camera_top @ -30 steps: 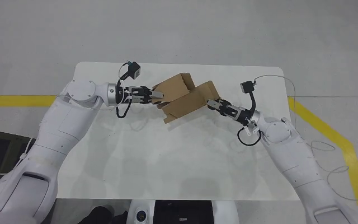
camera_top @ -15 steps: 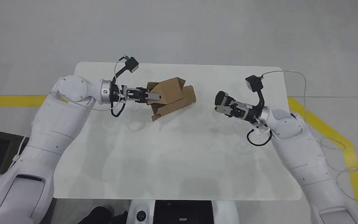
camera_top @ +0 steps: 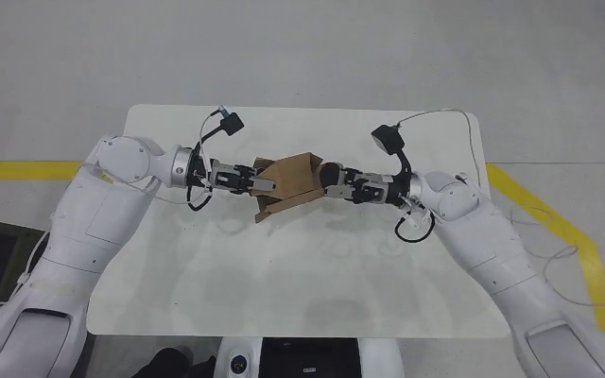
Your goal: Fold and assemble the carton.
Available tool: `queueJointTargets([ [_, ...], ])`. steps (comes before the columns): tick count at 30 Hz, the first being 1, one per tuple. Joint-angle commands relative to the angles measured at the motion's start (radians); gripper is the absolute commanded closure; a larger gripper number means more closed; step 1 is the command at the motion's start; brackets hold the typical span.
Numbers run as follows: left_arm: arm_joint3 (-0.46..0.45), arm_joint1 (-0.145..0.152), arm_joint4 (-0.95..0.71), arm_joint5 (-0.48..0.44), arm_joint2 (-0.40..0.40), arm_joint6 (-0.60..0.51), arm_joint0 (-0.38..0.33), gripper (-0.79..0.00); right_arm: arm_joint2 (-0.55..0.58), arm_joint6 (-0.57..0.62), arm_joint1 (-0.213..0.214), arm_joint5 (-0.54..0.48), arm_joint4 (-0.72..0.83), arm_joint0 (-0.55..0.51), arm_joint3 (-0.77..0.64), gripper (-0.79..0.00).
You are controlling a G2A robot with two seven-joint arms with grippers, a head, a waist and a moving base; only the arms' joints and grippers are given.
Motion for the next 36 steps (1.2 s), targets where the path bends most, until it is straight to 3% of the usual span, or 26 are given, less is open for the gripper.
queueJointTargets([
  [1, -0.006, 0.003, -0.001, 0.002, -0.003, -0.002, 0.004, 0.0, -0.021, -0.004, 0.0, -0.005, 0.002, 0.014, 0.009, -0.382],
  [13, -0.07, 0.02, -0.027, 0.01, 0.005, -0.01, 0.022, 0.0, -0.121, -0.025, 0.0, -0.026, 0.011, 0.086, 0.111, -0.357],
  [29, -0.085, 0.038, -0.034, -0.007, 0.031, 0.007, 0.021, 0.0, -0.242, -0.017, -0.022, -0.017, 0.135, 0.13, 0.123, -0.329],
  [36, -0.088, 0.043, -0.059, -0.003, 0.044, 0.003, 0.018, 0.0, -0.286, -0.013, -0.027, -0.013, 0.196, 0.15, 0.135, -0.246],
])
